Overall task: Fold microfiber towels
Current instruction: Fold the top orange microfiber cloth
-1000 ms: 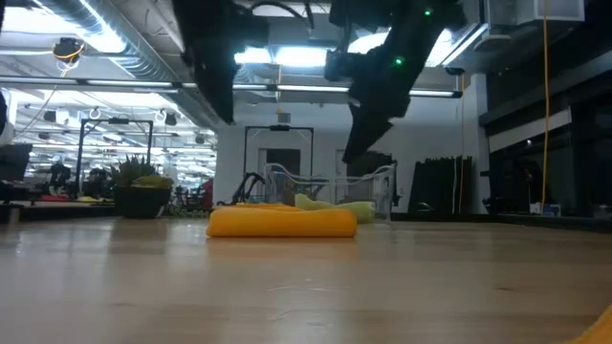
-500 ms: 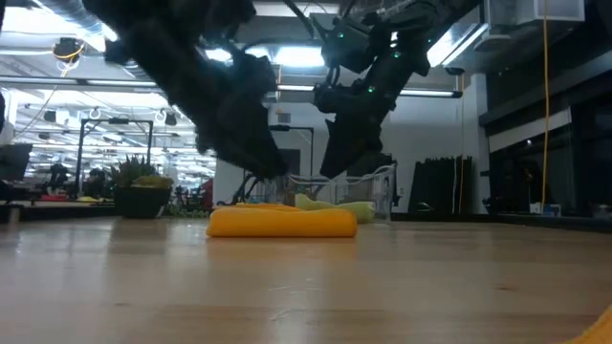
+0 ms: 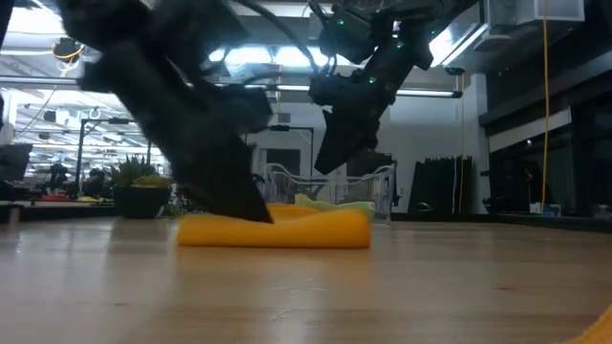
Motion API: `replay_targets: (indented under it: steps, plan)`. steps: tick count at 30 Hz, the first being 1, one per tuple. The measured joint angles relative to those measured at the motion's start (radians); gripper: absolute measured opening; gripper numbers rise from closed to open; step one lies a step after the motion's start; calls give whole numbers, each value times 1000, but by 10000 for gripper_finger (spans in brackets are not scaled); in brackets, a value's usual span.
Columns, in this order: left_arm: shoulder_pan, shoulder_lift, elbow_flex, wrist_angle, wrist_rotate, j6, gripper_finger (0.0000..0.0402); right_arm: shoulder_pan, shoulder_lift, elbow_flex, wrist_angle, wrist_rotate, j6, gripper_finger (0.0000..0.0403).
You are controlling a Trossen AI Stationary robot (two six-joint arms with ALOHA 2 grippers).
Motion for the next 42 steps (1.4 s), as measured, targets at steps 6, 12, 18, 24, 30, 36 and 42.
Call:
replay_targets:
  steps: [6,12,18,24,30,36,42]
  plan:
    - [-93,-86,-6,-111,-65,-15,159,32,0,0,-16,2,-39,122]
    - [-136,-164,-6,-172,-104,-31,159,46,1,0,1,-43,-9,146]
    - [-155,-266,-4,-345,-214,-30,159,45,49,1,59,-79,38,231]
    - [4,-392,-7,-598,-169,-24,159,44,118,0,168,-81,61,260]
    - [265,-406,-29,-595,21,137,159,44,118,0,188,-79,61,256]
    - [392,-377,-30,-551,197,206,159,44,130,0,186,-77,60,255]
    - [419,-344,-31,-553,207,204,181,42,153,-1,180,-77,36,255]
